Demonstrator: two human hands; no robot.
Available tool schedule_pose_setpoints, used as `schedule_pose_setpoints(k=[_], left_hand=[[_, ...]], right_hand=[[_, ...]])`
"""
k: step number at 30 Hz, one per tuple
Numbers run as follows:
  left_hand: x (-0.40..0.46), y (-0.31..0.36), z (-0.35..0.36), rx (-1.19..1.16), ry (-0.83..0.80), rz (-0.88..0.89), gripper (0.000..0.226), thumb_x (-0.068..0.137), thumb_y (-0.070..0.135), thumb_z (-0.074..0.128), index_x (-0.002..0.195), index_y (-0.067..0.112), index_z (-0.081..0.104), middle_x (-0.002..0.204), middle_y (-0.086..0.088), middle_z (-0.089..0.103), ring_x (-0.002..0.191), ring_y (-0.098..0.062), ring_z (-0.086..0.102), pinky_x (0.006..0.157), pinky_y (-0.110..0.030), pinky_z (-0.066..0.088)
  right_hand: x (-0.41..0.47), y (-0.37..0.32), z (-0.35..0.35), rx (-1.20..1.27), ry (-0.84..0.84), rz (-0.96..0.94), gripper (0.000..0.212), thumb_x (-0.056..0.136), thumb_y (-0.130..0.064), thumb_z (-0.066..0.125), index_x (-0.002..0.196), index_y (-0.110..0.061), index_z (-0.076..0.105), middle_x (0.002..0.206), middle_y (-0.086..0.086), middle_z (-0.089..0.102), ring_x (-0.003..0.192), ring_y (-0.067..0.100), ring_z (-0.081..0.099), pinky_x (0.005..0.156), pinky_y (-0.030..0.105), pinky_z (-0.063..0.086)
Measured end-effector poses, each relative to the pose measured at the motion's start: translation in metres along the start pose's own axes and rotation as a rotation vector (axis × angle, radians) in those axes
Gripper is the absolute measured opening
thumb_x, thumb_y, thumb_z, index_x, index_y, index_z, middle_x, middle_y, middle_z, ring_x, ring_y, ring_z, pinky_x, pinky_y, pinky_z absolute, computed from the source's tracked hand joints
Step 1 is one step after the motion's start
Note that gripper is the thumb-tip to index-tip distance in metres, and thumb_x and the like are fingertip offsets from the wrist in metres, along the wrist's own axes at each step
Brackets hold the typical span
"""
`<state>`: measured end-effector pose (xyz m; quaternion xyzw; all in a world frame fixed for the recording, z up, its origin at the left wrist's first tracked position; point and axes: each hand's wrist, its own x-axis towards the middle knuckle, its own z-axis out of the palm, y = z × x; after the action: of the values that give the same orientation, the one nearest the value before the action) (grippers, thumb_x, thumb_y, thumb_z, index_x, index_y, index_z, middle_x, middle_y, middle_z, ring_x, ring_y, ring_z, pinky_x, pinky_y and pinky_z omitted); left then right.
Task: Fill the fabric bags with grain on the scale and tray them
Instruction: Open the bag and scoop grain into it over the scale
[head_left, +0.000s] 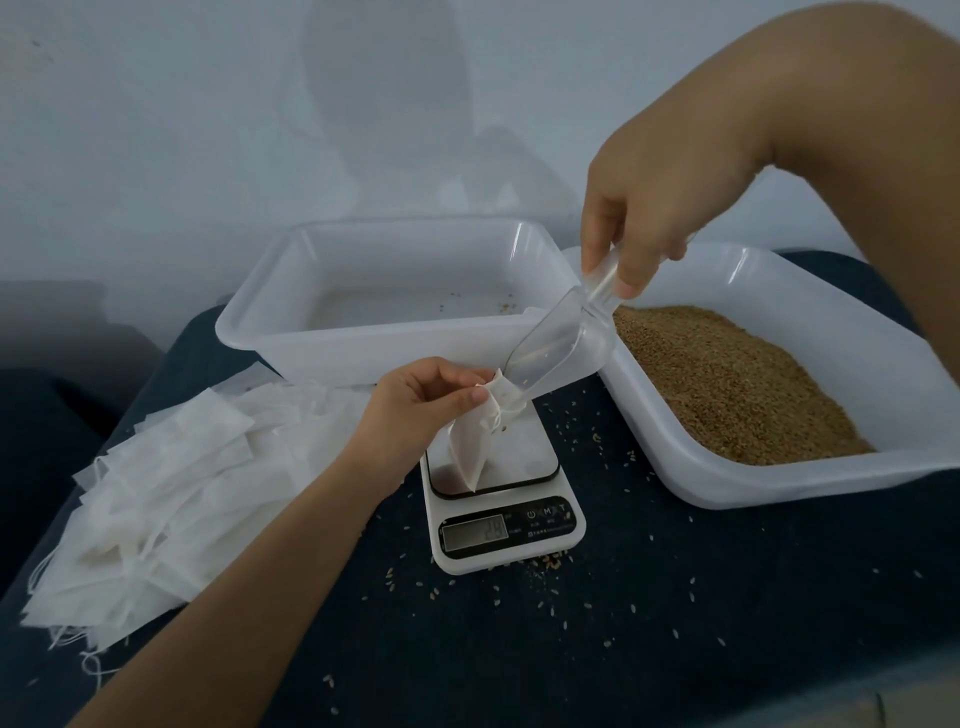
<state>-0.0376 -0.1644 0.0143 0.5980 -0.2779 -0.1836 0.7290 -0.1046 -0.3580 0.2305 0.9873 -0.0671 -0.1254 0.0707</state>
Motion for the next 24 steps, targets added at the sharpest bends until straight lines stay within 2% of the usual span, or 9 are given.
schedule_pose_setpoints(k=[3, 7, 11, 13, 17, 19, 21, 24], left_hand=[[-0.001, -0.001, 0.000, -0.006, 0.002, 0.010, 0.012, 0.073, 0.003, 0.068, 0.068, 0.014, 0.067, 0.095, -0.005, 0.073, 0.092, -0.018, 0.068, 0.075, -0.016, 0.051], [0.001, 0.002, -0.005, 0.035, 0.032, 0.024, 0.008, 0.075, 0.006, 0.068, 0.071, 0.013, 0.066, 0.097, -0.004, 0.073, 0.093, -0.018, 0.068, 0.080, -0.022, 0.053], [0.010, 0.007, -0.008, 0.040, 0.034, 0.005, 0.015, 0.080, 0.001, 0.065, 0.071, 0.013, 0.066, 0.097, -0.004, 0.073, 0.091, -0.019, 0.068, 0.074, -0.025, 0.055], [0.012, 0.004, -0.003, 0.096, 0.012, -0.018, 0.015, 0.081, 0.002, 0.066, 0.073, 0.014, 0.066, 0.097, -0.004, 0.073, 0.093, -0.020, 0.068, 0.079, -0.031, 0.056], [0.011, -0.008, 0.009, 0.206, 0.033, -0.036, 0.014, 0.077, 0.006, 0.071, 0.074, 0.019, 0.069, 0.093, 0.002, 0.073, 0.093, -0.016, 0.067, 0.090, -0.036, 0.051], [0.009, -0.012, 0.015, 0.264, 0.045, -0.037, 0.017, 0.077, 0.012, 0.073, 0.073, 0.028, 0.070, 0.092, 0.006, 0.073, 0.092, -0.014, 0.067, 0.090, -0.034, 0.051], [0.008, -0.014, 0.020, 0.318, 0.035, -0.026, 0.018, 0.077, 0.017, 0.074, 0.075, 0.034, 0.070, 0.089, 0.012, 0.072, 0.089, -0.007, 0.066, 0.084, -0.024, 0.050], [0.006, -0.013, 0.022, 0.374, 0.007, -0.011, 0.029, 0.075, 0.018, 0.076, 0.090, 0.040, 0.064, 0.088, 0.021, 0.070, 0.089, 0.004, 0.064, 0.078, -0.009, 0.046]], right_hand=[[-0.007, 0.008, -0.004, -0.028, -0.074, -0.094, 0.023, 0.072, -0.046, 0.076, 0.093, -0.044, 0.067, 0.071, -0.018, 0.071, 0.061, -0.003, 0.066, 0.065, 0.028, 0.052], [-0.019, 0.020, 0.000, 0.048, -0.001, -0.085, 0.024, 0.065, -0.049, 0.073, 0.089, -0.047, 0.068, 0.069, -0.015, 0.070, 0.061, 0.004, 0.064, 0.062, 0.027, 0.046], [-0.034, 0.053, 0.024, 0.315, 0.094, -0.036, 0.033, 0.066, -0.055, 0.066, 0.098, -0.052, 0.061, 0.076, -0.008, 0.069, 0.076, 0.013, 0.064, 0.067, 0.026, 0.045], [-0.035, 0.065, 0.043, 0.452, 0.176, 0.014, 0.039, 0.066, -0.057, 0.063, 0.104, -0.052, 0.059, 0.079, -0.008, 0.069, 0.077, 0.013, 0.064, 0.066, 0.025, 0.043], [-0.027, 0.080, 0.087, 0.728, 0.334, 0.098, 0.031, 0.078, -0.039, 0.072, 0.107, -0.046, 0.065, 0.076, -0.008, 0.070, 0.075, 0.012, 0.065, 0.071, 0.028, 0.048], [-0.023, 0.081, 0.106, 0.871, 0.402, 0.128, 0.036, 0.080, -0.034, 0.072, 0.115, -0.040, 0.064, 0.080, -0.012, 0.072, 0.072, 0.006, 0.067, 0.074, 0.028, 0.050], [-0.019, 0.080, 0.122, 1.023, 0.485, 0.160, 0.040, 0.082, -0.030, 0.072, 0.120, -0.034, 0.062, 0.079, -0.018, 0.072, 0.065, -0.003, 0.065, 0.069, 0.024, 0.048], [-0.014, 0.078, 0.141, 1.185, 0.548, 0.213, 0.036, 0.084, -0.028, 0.070, 0.119, -0.032, 0.062, 0.082, -0.014, 0.074, 0.062, -0.003, 0.065, 0.064, 0.022, 0.049]])
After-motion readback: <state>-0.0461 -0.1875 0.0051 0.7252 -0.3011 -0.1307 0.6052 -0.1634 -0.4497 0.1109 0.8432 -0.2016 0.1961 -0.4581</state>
